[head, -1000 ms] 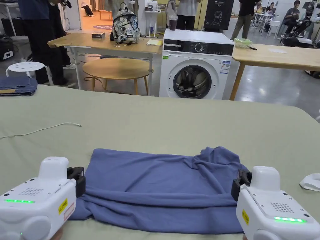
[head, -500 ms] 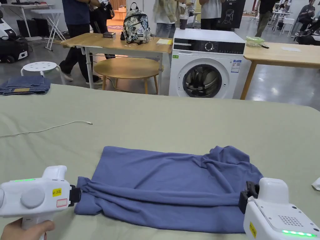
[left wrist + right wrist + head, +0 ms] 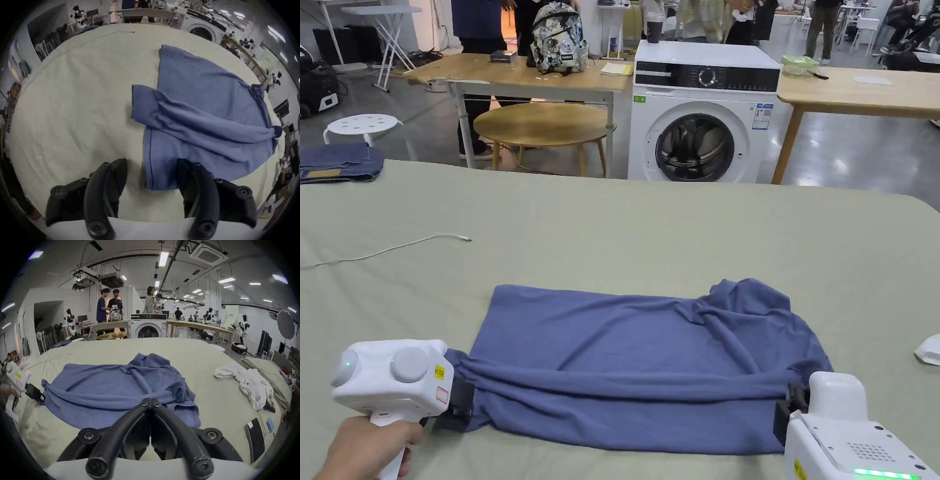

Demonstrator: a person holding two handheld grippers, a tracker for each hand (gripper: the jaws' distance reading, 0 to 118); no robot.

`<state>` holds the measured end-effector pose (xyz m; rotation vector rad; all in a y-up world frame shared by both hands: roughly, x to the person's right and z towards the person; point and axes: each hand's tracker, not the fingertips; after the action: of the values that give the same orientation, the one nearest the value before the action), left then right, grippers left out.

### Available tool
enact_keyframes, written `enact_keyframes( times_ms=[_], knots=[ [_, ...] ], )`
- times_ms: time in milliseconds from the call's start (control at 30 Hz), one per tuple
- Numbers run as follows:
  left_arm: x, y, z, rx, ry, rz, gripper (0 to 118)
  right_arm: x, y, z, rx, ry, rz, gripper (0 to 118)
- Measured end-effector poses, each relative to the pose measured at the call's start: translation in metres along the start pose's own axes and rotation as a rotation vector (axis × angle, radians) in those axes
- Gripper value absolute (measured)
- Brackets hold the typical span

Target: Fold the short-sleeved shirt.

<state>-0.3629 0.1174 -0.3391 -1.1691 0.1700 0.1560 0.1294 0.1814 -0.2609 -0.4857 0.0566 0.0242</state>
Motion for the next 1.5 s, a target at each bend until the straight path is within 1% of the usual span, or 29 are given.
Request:
enact_keyframes(
  times_ms=[67,100,133,233,367,400,433,467,500,533,567,600,633,667,733,767,867,900,933,967,1033,1067,1100,1167,1200,1300,1367,1433,1500],
  knots=[
    [0.006,-0.003,-0.001,0.015,0.028,-0.065,26,0.004,-0.003,-0.003,-0.01,-0.003,-0.003,0],
    [0.007,-0.004,-0.001,0.018,0.004,-0.064,10,0.005,-0.004,-0.005,-0.017,-0.005,-0.007,0],
    [0.012,-0.008,0.001,0.021,-0.018,-0.061,3,0.007,-0.005,-0.006,-0.023,-0.005,-0.013,0],
    [0.008,-0.01,0.003,0.034,-0.028,-0.101,2,0.017,-0.007,-0.01,-0.049,-0.006,-0.033,0],
    [0.003,-0.025,0.031,0.093,-0.073,-0.067,1,0.038,0.0,-0.009,-0.11,-0.017,-0.064,0],
    [-0.006,-0.024,0.031,0.115,-0.073,-0.064,1,0.048,0.003,-0.012,-0.139,-0.023,-0.075,5],
    [-0.01,-0.026,0.035,0.129,-0.085,-0.056,1,0.058,0.005,-0.017,-0.173,-0.032,-0.076,15],
    [-0.014,-0.027,0.038,0.134,-0.11,-0.044,1,0.072,0.007,-0.024,-0.216,-0.028,-0.066,28],
    [-0.016,-0.029,0.041,0.147,-0.122,-0.034,1,0.081,0.009,-0.03,-0.246,-0.027,-0.065,37],
    [-0.018,-0.032,0.043,0.15,-0.12,-0.032,1,0.089,0.01,-0.037,-0.278,-0.025,-0.064,42],
    [-0.02,-0.034,0.044,0.16,-0.127,-0.028,1,0.097,0.01,-0.046,-0.337,-0.01,-0.058,42],
    [-0.021,-0.036,0.044,0.166,-0.129,-0.027,1,0.104,0.01,-0.054,-0.371,-0.022,-0.039,59],
    [-0.022,-0.037,0.043,0.167,-0.13,-0.027,1,0.107,0.009,-0.062,-0.391,-0.03,-0.02,65],
    [-0.018,-0.04,0.045,0.169,-0.131,-0.026,1,0.109,0.007,-0.069,-0.414,-0.017,0.001,66],
    [-0.017,-0.042,0.044,0.17,-0.131,-0.027,1,0.115,0.002,-0.089,-0.45,-0.019,0.006,66],
    [-0.016,-0.043,0.042,0.17,-0.127,-0.028,1,0.116,-0.001,-0.097,-0.488,0.002,0.002,66],
    [-0.013,-0.047,0.042,0.162,-0.123,-0.028,1,0.114,-0.01,-0.115,-0.546,0.05,-0.054,66],
    [-0.012,-0.048,0.042,0.159,-0.123,-0.028,1,0.113,-0.012,-0.121,-0.534,0.033,-0.035,64],
    [-0.012,-0.049,0.042,0.158,-0.122,-0.029,1,0.106,-0.013,-0.118,-0.522,0.002,0.008,59],
    [-0.012,-0.05,0.042,0.157,-0.122,-0.028,1,0.099,-0.014,-0.115,-0.512,-0.011,0.036,49],
    [-0.011,-0.051,0.042,0.156,-0.123,-0.027,1,0.09,-0.014,-0.108,-0.512,-0.006,0.053,17],
    [-0.01,-0.051,0.043,0.158,-0.122,-0.027,1,0.086,-0.015,-0.106,-0.508,0.016,0.054,5],
    [-0.01,-0.051,0.043,0.158,-0.121,-0.028,1,0.083,-0.015,-0.105,-0.509,0.046,0.04,5],
    [-0.01,-0.052,0.045,0.161,-0.122,-0.029,1,0.074,-0.016,-0.102,-0.497,-0.001,0.088,5],
    [-0.011,-0.052,0.048,0.167,-0.128,-0.024,1,0.073,-0.016,-0.099,-0.492,-0.002,0.09,5],
    [-0.015,-0.052,0.06,0.188,-0.16,0.004,1,0.083,-0.001,-0.084,-0.466,-0.009,0.047,5],
    [-0.016,-0.05,0.071,0.204,-0.17,0.002,1,0.085,0.012,-0.07,-0.447,-0.013,0.051,5],
    [-0.017,-0.048,0.083,0.223,-0.181,-0.002,1,0.084,0.028,-0.045,-0.418,-0.004,0.032,5],
    [-0.019,-0.047,0.094,0.238,-0.177,0.003,1,0.083,0.04,-0.03,-0.407,-0.016,0.047,5]
  ],
)
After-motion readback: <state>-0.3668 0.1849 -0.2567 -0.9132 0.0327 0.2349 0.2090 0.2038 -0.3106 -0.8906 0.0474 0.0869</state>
